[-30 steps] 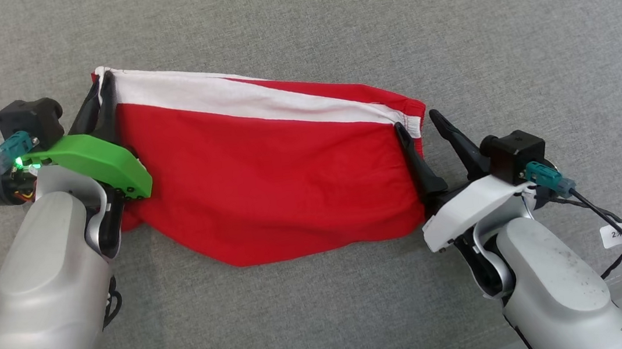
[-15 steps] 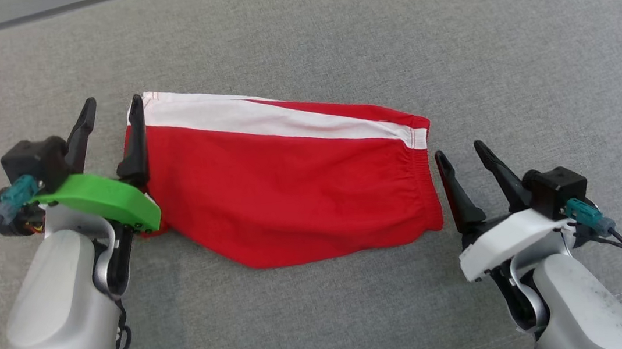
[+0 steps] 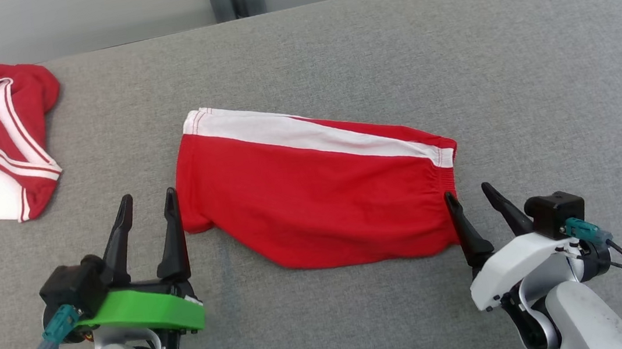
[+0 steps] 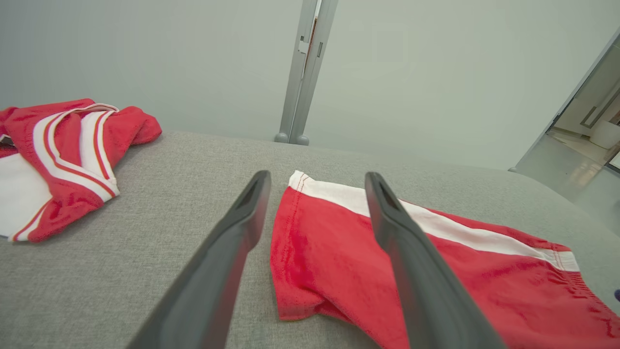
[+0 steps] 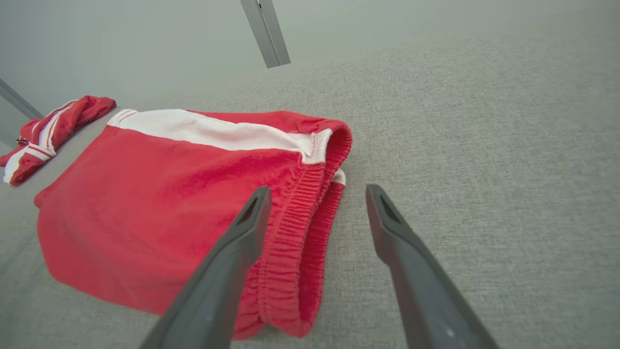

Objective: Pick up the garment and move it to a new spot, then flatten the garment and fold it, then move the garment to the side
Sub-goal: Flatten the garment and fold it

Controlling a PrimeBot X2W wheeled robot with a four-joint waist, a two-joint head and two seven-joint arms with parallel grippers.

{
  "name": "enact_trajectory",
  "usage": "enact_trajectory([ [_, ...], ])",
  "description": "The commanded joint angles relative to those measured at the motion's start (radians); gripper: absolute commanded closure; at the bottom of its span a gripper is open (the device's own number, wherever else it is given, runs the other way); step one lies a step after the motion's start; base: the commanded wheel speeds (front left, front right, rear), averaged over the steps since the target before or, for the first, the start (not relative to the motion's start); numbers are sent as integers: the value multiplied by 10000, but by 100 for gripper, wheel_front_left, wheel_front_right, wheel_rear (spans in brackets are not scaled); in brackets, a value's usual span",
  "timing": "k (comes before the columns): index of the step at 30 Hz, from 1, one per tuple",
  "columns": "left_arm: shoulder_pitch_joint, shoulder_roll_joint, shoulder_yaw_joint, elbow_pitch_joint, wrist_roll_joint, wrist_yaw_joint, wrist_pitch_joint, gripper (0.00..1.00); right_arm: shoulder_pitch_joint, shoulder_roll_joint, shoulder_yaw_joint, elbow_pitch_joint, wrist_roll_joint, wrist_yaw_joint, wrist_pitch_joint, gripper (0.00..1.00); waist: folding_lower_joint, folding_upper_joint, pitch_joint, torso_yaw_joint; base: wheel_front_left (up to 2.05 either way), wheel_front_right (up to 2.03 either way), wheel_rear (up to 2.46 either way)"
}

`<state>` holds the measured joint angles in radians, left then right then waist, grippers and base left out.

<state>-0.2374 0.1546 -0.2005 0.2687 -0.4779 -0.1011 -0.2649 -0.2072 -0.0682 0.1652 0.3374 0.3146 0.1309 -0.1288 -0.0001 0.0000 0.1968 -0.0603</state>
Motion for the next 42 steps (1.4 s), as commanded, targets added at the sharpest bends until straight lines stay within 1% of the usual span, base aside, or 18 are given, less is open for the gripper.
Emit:
enact_trajectory([
  [1, 326, -158, 134, -242, 184, 38, 11, 0, -132, 8, -91, 218, 96, -3, 156, 0, 1, 0, -119, 298, 0, 0, 0],
  [5, 820, -494, 364, -680, 383, -7, 11, 0, -408, 16, -309, 889, 43, -3, 609, 0, 1, 0, -122, 586, 0, 0, 0],
  [7, 932, -609, 466, -797, 471, -32, 11, 0, -526, 40, -341, 1152, 233, -3, 854, 0, 1, 0, -119, 704, 0, 0, 0],
  [12, 1067, -784, 668, -918, 632, -123, 11, 0, -749, 57, -380, 1777, 709, -3, 1577, 0, 1, 0, -114, 839, 0, 0, 0],
  [16, 1069, -887, 779, -950, 736, -161, 11, 0, -887, 97, -240, 2070, 1083, -3, 1929, 0, 1, 0, -116, 877, 0, 0, 0],
  [17, 1078, -911, 803, -955, 749, -178, 11, 0, -931, 102, -173, 2104, 1172, -3, 1974, 25, 1, 0, -120, 873, 0, 0, 0],
  [18, 1086, -923, 824, -958, 758, -189, 11, 0, -969, 105, -120, 2123, 1254, -3, 2029, 58, 1, 0, -125, 865, 0, 0, 0],
  [20, 1089, -938, 859, -970, 795, -201, 11, 0, -1039, 112, -17, 2171, 1410, -3, 2123, 76, 1, 0, -142, 838, 0, 0, 0],
  [21, 1086, -950, 879, -981, 813, -216, 11, 0, -1095, 86, 18, 2189, 1473, -2, 2175, 83, 1, 0, -152, 817, 0, 0, 0],
  [22, 1081, -961, 885, -996, 833, -222, 11, 0, -1152, 52, 46, 2200, 1528, -2, 2228, 100, 1, 0, -159, 798, 0, 0, 0],
  [26, 1058, -995, 908, -1056, 852, -248, 11, 0, -1458, -259, 160, 2153, 1791, -5, 2480, 100, 1, 0, -173, 676, 0, 0, 0],
  [30, 1014, -1015, 814, -1154, 927, -274, 11, 0, -1750, -724, 265, 1940, 2270, -3, 2871, 100, 1, 0, -160, 546, 0, 0, 0],
  [34, 983, -1023, 627, -1258, 967, -292, 11, 0, -1948, -1586, 264, 1710, 2628, -3, 3349, 100, 1, 0, -178, 457, 0, 0, 0],
  [38, 1033, -1033, 433, -1384, 961, -285, 11, 0, -2153, -2626, -2, 1701, 2775, -3, 3819, 100, 1, 0, -194, 407, 0, 0, 0],
  [42, 1136, -1034, 245, -1475, 895, -289, 11, 0, -2364, -3231, -336, 1947, 2852, -3, 4170, 100, 1, 0, -201, 404, 0, 0, 0],
])
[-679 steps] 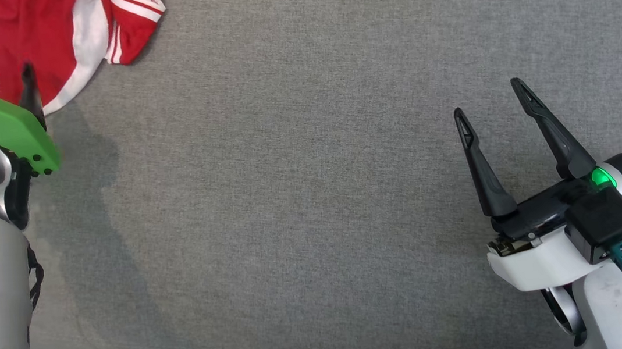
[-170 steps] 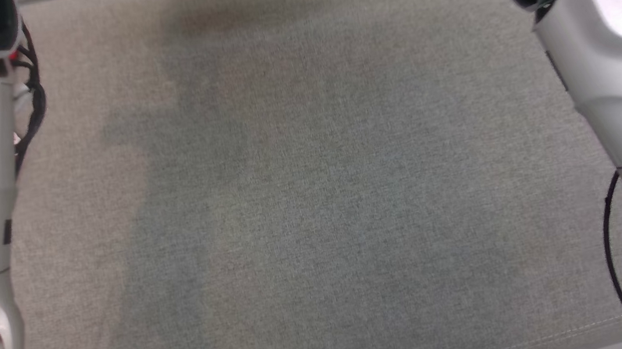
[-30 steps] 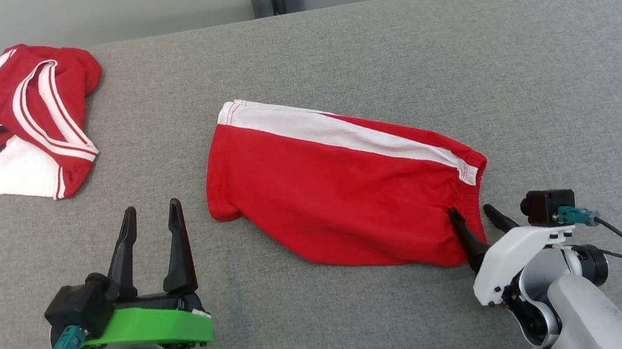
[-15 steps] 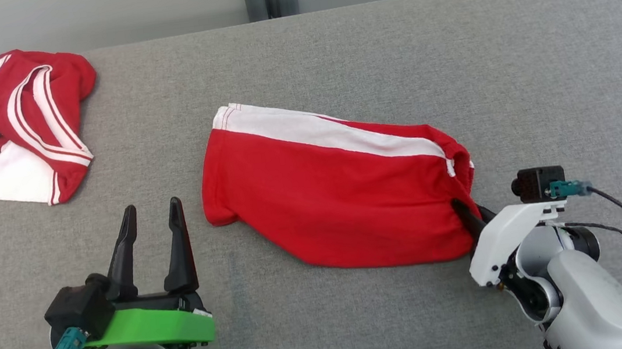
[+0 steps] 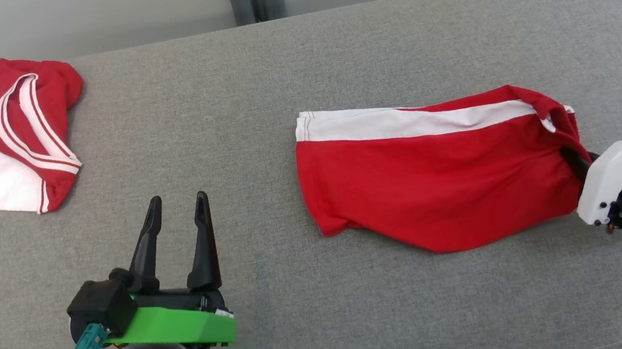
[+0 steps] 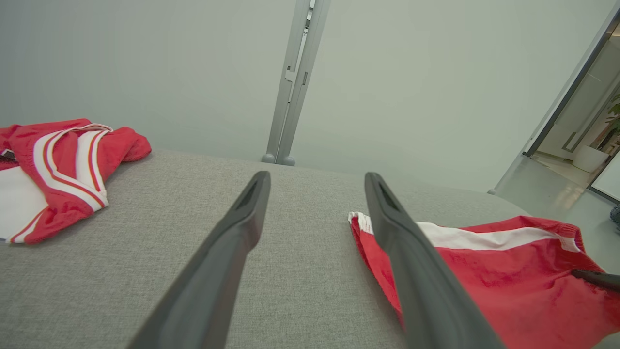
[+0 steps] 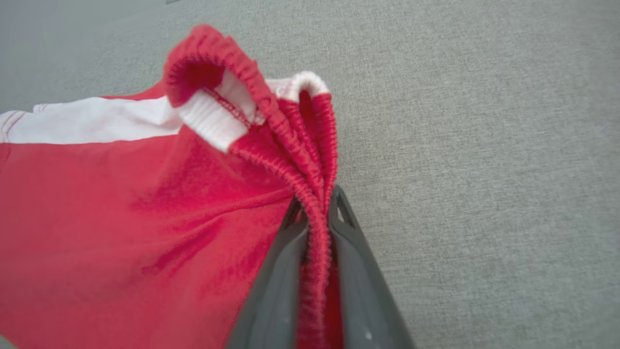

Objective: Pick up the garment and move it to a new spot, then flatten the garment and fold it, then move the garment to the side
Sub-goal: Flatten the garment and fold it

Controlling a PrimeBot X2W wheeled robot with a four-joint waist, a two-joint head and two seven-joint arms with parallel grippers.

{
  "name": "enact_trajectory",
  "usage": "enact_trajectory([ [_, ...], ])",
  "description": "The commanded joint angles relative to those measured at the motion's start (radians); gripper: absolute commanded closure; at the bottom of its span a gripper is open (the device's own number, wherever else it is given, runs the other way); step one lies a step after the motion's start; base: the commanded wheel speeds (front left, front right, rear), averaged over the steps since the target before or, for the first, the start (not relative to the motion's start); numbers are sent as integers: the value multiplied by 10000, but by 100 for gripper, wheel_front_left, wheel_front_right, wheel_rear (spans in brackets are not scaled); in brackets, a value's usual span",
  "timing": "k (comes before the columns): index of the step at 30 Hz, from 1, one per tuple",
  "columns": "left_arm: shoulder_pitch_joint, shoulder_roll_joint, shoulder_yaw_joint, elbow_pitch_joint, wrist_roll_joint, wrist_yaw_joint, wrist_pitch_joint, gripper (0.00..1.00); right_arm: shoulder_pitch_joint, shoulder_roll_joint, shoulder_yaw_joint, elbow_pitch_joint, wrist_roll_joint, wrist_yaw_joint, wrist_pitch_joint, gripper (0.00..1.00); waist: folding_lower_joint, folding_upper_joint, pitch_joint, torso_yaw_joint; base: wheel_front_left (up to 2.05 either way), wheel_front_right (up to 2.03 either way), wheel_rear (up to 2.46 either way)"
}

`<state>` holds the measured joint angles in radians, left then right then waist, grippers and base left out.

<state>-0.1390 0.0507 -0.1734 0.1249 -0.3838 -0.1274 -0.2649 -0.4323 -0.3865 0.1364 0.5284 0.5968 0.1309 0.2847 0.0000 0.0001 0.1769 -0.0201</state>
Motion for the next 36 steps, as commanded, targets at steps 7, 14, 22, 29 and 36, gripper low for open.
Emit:
enact_trajectory([
  [7, 184, 4, -265, 3, -171, -30, 11, 0, -501, -251, -175, 556, -11, -3, 241, 100, 0, -1, -41, 52, 0, 0, 0],
  [14, 284, 4, -357, 64, -274, -33, 11, 0, -546, -78, 581, 43, 729, -2, 596, 100, 0, -1, -272, 63, 0, 0, 0],
  [22, 398, 4, -477, 100, -351, -16, 11, 0, -335, 64, 1304, -1530, 2069, -2, 1161, 100, 0, -1, -524, 75, 0, 0, 0],
  [29, 394, 5, -636, -11, -405, 19, 11, 0, -433, 600, 1925, -2457, 2737, 0, 1233, 100, 0, -1, -579, 236, 0, 0, 0],
  [36, 158, 4, -783, -104, -437, 11, 11, 0, -1043, 1732, 2438, -1650, 2608, 0, 887, 100, 0, -1, -392, 592, 0, 0, 0],
])
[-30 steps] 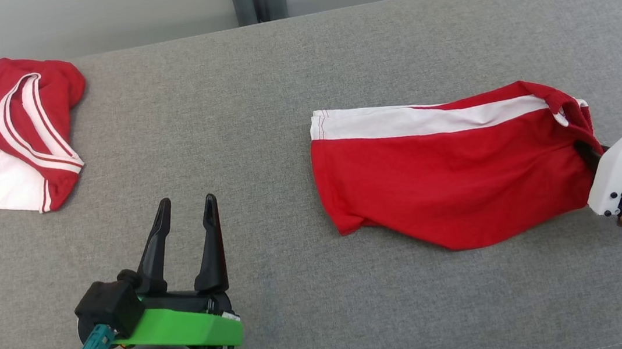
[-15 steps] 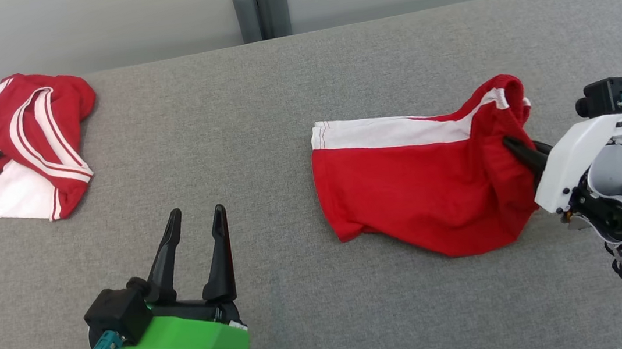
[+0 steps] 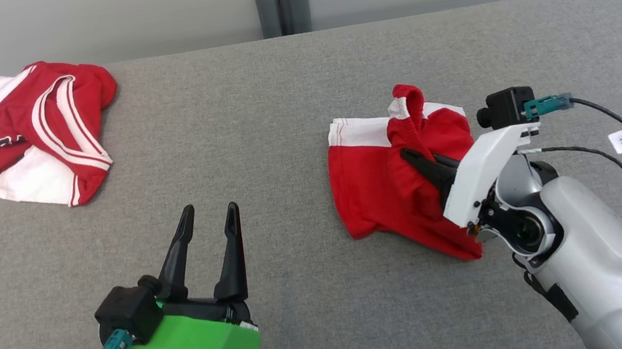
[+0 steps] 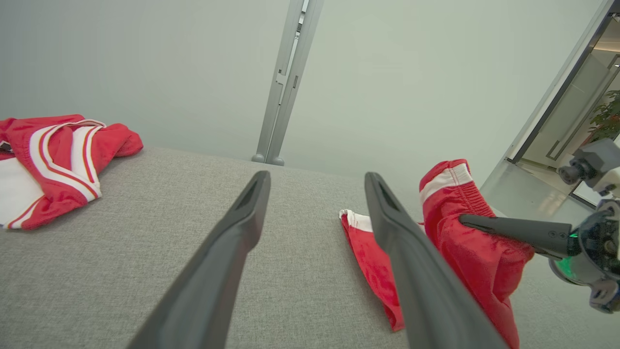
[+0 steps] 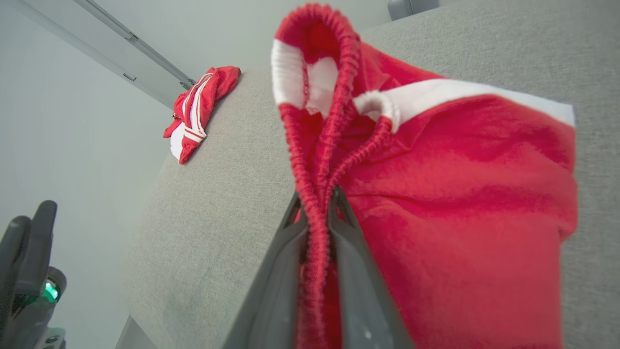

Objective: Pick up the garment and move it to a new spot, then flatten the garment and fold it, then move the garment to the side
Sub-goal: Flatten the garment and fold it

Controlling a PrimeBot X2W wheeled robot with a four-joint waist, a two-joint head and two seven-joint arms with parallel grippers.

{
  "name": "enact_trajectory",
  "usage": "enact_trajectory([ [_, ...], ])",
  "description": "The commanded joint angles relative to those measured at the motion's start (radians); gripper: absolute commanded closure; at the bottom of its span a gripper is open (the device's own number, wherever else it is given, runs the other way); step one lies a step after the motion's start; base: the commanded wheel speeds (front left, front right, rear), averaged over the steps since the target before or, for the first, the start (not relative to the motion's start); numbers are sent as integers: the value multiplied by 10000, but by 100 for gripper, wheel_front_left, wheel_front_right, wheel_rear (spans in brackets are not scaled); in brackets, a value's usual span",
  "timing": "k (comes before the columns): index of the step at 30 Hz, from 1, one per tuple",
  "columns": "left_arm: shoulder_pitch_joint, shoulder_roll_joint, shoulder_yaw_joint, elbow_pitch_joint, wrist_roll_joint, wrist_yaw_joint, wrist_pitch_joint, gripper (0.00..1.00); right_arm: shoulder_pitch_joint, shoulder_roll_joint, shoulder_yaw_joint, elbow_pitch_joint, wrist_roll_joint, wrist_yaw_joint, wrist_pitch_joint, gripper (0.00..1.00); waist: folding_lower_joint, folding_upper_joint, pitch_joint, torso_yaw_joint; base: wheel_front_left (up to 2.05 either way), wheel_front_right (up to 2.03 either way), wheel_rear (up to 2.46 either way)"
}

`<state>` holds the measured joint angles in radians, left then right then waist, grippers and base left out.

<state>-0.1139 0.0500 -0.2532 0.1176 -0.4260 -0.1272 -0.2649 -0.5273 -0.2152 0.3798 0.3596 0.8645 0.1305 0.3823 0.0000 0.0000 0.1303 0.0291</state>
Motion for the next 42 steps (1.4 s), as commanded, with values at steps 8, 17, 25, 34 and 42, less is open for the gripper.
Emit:
enact_trajectory([
  [8, -401, 13, -242, 18, -138, 0, 11, 0, -919, 938, 32, 2103, -624, 4, -604, 100, 0, 0, 371, 600, 0, 0, 0],
  [17, -526, 13, -350, 42, -223, 48, 11, 0, -1659, 1392, 312, 3704, -1400, 4, -1213, 0, 0, 0, 526, 873, 0, 0, 0],
  [25, -546, 13, -311, -41, -271, 99, 11, 0, -1698, 1556, 1320, 3185, -1186, 4, -1468, 0, 0, 0, 602, 726, 0, 0, 0],
  [34, -556, 13, -253, -48, -178, 106, 11, 0, -1729, 1345, 1845, 2568, -1787, 4, -2254, 0, 0, 0, 575, 453, 0, 0, 0],
  [42, -687, 13, -101, -2, -36, 204, 11, 0, -1551, 792, 994, 2137, -2890, 4, -4096, 0, 0, 0, 303, 85, 0, 0, 0],
])
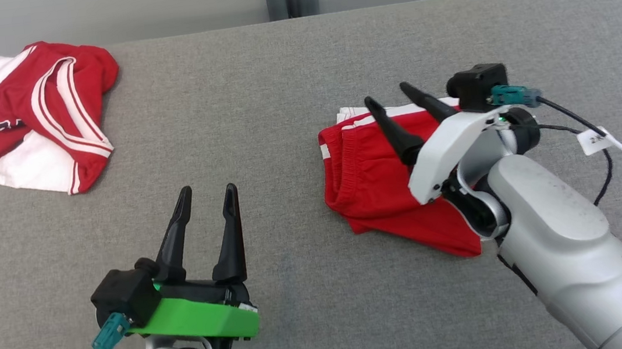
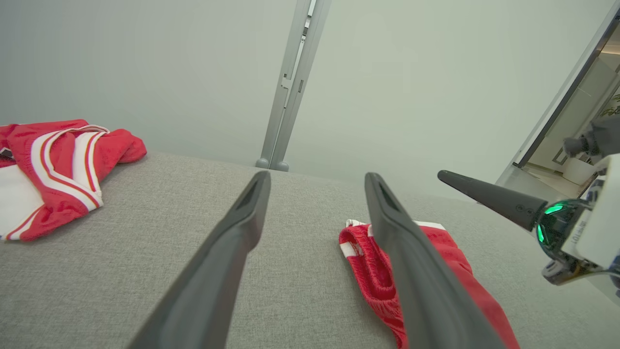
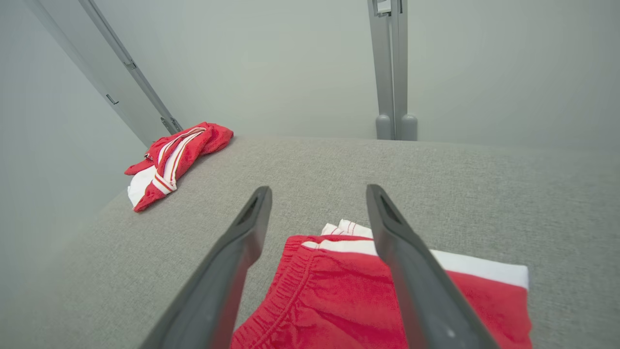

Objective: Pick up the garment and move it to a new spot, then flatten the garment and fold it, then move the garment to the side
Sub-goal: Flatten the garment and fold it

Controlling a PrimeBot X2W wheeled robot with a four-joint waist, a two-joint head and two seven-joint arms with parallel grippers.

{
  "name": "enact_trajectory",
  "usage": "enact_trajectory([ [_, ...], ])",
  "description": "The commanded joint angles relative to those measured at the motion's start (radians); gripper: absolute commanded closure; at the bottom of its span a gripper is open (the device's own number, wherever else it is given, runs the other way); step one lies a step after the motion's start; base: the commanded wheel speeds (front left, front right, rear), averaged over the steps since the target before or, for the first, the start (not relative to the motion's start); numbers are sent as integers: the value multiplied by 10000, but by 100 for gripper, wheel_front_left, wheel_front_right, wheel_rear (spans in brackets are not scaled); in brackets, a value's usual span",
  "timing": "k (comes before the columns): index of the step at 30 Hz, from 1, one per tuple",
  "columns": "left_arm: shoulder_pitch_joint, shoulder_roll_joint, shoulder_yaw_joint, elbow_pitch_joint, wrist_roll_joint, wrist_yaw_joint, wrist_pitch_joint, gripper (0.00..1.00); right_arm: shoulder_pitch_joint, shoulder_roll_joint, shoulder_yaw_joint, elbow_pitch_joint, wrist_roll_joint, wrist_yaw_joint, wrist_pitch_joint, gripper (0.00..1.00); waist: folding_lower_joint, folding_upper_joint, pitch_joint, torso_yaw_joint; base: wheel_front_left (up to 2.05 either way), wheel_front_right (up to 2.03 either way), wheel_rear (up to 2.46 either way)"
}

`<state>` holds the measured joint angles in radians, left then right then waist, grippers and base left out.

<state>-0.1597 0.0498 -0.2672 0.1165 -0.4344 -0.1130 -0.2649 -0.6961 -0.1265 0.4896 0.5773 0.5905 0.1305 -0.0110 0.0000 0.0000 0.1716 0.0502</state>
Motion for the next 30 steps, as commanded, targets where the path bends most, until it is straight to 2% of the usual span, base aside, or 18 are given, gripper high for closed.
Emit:
enact_trajectory([
  [1, -238, 15, 64, 34, 59, 94, 11, 0, 225, -164, -276, -77, -340, 4, -413, 0, 0, 0, -145, -180, 0, 0, 0],
  [8, -260, 18, 263, 122, 180, 391, 11, 0, 1172, -306, -2169, -675, -1968, 4, -2162, 0, 0, 0, -404, -641, 0, 0, 0],
  [13, 53, 20, 462, 173, 357, 522, 11, 0, 2326, -24, -3414, -1850, -2924, 4, -2493, 0, 0, 0, -504, -825, 0, 0, 0],
  [17, 326, 21, 756, 72, 492, 632, 11, 0, 3438, 257, -4234, -3290, -3776, 4, -2539, 0, 0, 0, -568, -868, 0, 0, 0],
  [24, 1003, 21, 1239, -236, 1166, 840, 11, 0, 5305, 684, -4830, -5551, -4277, 2, -2543, 0, 0, 0, -611, -836, 0, 0, 0],
  [30, 1555, 19, 1516, -477, 1260, 935, 11, 0, 6092, 750, -4966, -5762, -4194, 2, -2543, 0, 0, 0, -624, -778, 0, 0, 0],
])
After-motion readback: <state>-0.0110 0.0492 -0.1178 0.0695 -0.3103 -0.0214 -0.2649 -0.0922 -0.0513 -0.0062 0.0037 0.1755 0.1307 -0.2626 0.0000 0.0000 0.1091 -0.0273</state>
